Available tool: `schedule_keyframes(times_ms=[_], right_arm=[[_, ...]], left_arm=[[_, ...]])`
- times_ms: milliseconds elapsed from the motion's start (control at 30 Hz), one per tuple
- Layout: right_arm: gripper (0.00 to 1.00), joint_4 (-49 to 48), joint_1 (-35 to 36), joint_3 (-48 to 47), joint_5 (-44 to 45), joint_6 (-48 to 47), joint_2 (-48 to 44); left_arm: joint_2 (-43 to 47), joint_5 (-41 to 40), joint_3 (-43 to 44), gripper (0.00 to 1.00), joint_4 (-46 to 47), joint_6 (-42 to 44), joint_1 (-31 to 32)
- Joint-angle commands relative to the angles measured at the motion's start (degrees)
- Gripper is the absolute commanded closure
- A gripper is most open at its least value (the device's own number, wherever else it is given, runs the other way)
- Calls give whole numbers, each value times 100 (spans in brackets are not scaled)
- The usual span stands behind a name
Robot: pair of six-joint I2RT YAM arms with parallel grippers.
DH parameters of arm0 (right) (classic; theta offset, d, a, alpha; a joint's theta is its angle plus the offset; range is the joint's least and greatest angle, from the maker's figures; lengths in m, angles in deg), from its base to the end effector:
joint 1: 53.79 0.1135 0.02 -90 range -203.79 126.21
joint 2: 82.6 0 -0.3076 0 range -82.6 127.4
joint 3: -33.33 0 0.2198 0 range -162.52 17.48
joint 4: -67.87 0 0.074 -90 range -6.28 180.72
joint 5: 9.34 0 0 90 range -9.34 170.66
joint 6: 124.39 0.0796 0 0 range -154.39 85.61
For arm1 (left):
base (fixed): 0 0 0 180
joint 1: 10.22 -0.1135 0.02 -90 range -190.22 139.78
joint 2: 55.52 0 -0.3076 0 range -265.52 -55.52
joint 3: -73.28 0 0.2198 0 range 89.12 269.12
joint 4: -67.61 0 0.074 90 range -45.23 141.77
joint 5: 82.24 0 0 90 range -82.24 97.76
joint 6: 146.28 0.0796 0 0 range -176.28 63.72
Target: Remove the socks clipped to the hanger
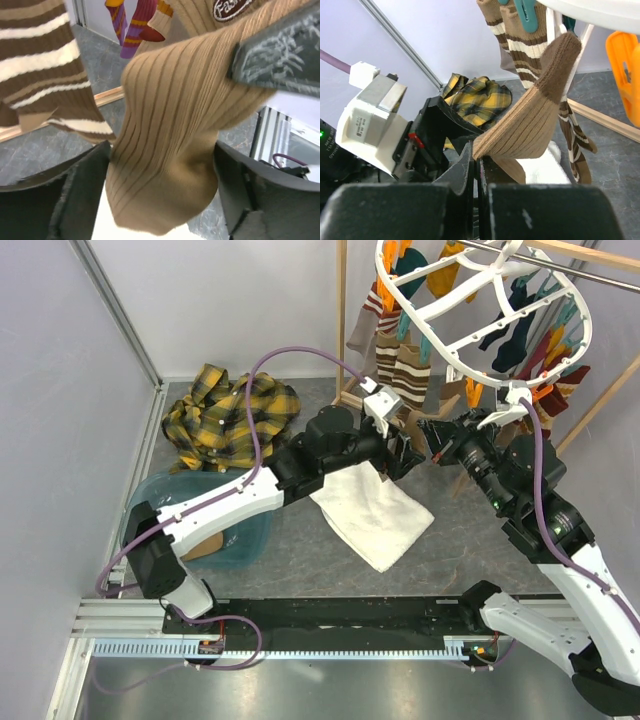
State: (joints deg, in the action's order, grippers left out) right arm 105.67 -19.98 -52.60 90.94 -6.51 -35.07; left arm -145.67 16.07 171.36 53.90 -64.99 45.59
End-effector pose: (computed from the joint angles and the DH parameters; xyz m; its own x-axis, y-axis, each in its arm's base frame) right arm 0.1216 0.0644 0.4785 -0.1790 0.4339 -0.8830 -0.3570 0.8077 0.4692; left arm 0.2099 -0.3295 0.4360 -0.1921 0.0162 -0.9812 0.8804 0.4447 -0.1651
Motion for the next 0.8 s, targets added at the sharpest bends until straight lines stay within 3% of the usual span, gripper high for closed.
schedule_keyframes(times_ms=[0, 33, 67, 100, 133, 167, 233, 433, 633, 767], right_arm=[[100, -7, -5, 74, 228, 34, -51], [100, -7, -5, 83, 255, 33, -94], [100, -7, -5, 100, 272, 51, -112], [100, 10, -5, 92, 307, 60, -130], [97, 19, -14, 83, 308, 77, -138], [92, 28, -5, 65, 299, 95, -147], [73, 54, -5, 13, 299, 112, -165], [48, 650, -5, -523, 710, 86, -78], [34, 1214, -5, -1235, 1405, -212, 203], [32, 1539, 4, -1884, 1861, -257, 494]], left_arm=[[-257, -111, 398, 24, 314, 431, 184], [-284, -59, 407, 45, 314, 440, 202], [-301, -58, 398, 57, 314, 440, 237], [-302, -41, 390, 79, 314, 397, 246], [-293, -6, 381, 94, 306, 362, 246], [-275, -14, 372, 98, 297, 222, 237], [-223, 116, 372, 98, 288, 28, 237], [-100, 838, 258, 98, 271, -588, 246], [85, 1426, 188, 98, 7, -790, 237], [112, 1664, 258, 98, -178, -930, 228]])
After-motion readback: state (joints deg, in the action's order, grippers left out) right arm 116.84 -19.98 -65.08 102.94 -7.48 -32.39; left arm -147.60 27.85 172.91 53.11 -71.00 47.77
